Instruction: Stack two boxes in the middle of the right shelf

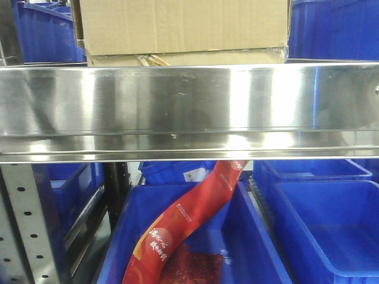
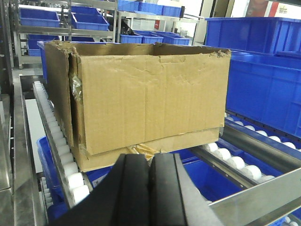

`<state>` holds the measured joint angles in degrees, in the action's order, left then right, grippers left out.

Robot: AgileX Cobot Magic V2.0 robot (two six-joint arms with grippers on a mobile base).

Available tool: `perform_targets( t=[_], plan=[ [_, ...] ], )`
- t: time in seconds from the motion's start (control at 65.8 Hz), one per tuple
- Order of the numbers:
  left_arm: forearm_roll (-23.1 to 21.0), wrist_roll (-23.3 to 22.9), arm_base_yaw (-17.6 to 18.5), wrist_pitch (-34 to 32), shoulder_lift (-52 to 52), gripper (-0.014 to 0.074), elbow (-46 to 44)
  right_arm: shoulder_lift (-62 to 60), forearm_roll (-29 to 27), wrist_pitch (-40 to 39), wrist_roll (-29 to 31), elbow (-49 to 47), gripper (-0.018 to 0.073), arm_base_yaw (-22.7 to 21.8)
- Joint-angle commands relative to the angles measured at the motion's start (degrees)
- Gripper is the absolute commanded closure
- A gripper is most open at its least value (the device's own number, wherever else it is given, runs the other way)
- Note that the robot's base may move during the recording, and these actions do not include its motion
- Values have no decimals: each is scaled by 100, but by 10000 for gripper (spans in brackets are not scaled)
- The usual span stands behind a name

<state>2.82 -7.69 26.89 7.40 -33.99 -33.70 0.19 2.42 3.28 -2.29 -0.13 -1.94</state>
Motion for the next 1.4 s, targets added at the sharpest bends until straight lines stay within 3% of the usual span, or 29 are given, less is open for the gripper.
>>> perform_targets(
  t=[0.0, 0.608, 0.669, 0.715, 0.776, 0.897, 1.141, 1.232, 1.384],
  plan=[
    [-13, 5, 17, -115, 47, 707, -11, -19, 47, -175, 31, 13, 721, -27],
    [-2, 5, 17, -141, 47, 707, 19, -19, 47, -185, 31, 13, 721, -27],
    [68, 5, 17, -172, 76, 707, 119, -19, 47, -185, 31, 13, 721, -27],
    [395, 5, -22, -249, 197, 707, 287, -19, 47, -185, 31, 13, 721, -27],
    [657, 5, -208, -438, 484, 707, 679, -19, 47, -185, 31, 13, 721, -27],
    [657, 5, -787, -872, 1187, 707, 1548, -19, 47, -185, 31, 13, 721, -27],
    [657, 5, -2072, -883, 2734, 707, 2810, -19, 47, -185, 31, 13, 721, -27],
    [634, 5, -2377, -862, 3171, 707, 3076, -19, 47, -185, 31, 13, 721, -27],
    [223, 5, -2718, -939, 3399, 707, 3370, -19, 47, -185, 31, 13, 721, -27]
  ],
)
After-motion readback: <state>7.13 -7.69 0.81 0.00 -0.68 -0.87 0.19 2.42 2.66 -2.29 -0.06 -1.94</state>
